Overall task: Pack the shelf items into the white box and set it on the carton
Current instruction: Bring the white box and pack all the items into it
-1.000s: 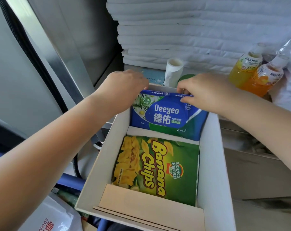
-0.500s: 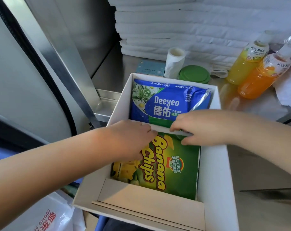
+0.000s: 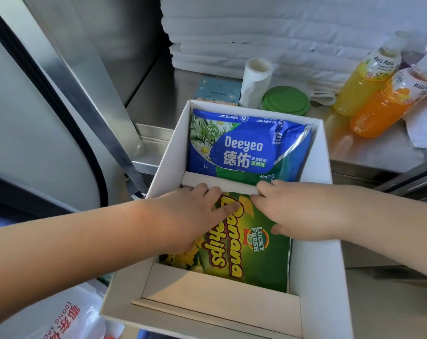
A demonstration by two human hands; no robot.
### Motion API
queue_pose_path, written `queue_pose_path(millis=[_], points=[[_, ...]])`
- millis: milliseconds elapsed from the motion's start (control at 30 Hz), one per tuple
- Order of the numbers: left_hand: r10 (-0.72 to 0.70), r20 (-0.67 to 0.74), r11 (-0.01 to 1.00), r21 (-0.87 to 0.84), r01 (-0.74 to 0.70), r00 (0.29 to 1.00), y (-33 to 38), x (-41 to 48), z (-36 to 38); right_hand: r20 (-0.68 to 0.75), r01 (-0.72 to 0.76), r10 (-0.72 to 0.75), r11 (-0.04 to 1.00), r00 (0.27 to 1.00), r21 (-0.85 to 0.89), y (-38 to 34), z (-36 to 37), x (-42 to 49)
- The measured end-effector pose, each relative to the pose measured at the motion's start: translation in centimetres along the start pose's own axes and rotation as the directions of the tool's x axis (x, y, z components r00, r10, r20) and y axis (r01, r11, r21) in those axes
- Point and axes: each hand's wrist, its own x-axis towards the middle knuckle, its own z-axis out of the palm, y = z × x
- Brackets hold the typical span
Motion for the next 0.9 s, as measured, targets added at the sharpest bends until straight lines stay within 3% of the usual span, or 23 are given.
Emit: queue_pose_path(millis=[300,500,633,767,900], points=[[-0.009,0.143,0.994,0.109,-0.006,0.990,0.2,1.5,1.7,-0.034,0.053,-0.054,0.997,0.998,-0.050,-0.9,1.4,0.0],[0.002,0.150,0.985,0.172,-0.028,0.989,0.5,1.6,1.4,-0.111,0.037,-0.041,0.999,0.993,-0.037,-0.9,1.6,0.1],[0.022,0.198,0.980,0.191,-0.061,0.980,0.5,0.9,0.8,-0.048,-0.003,0.005,0.999,0.999,0.053,-1.3,1.5,0.0],[0.060,0.204,0.972,0.210,-0.103,0.977,0.7,0.7,0.4,0.037,-0.041,0.042,0.999,0.998,-0.011,-1.5,1.6,0.5],[0.076,0.325,0.975,0.174,-0.139,0.943,0.5,1.2,-0.1,0.168,-0.081,0.096,0.992,0.981,-0.095,-2.1,2.3,1.1]])
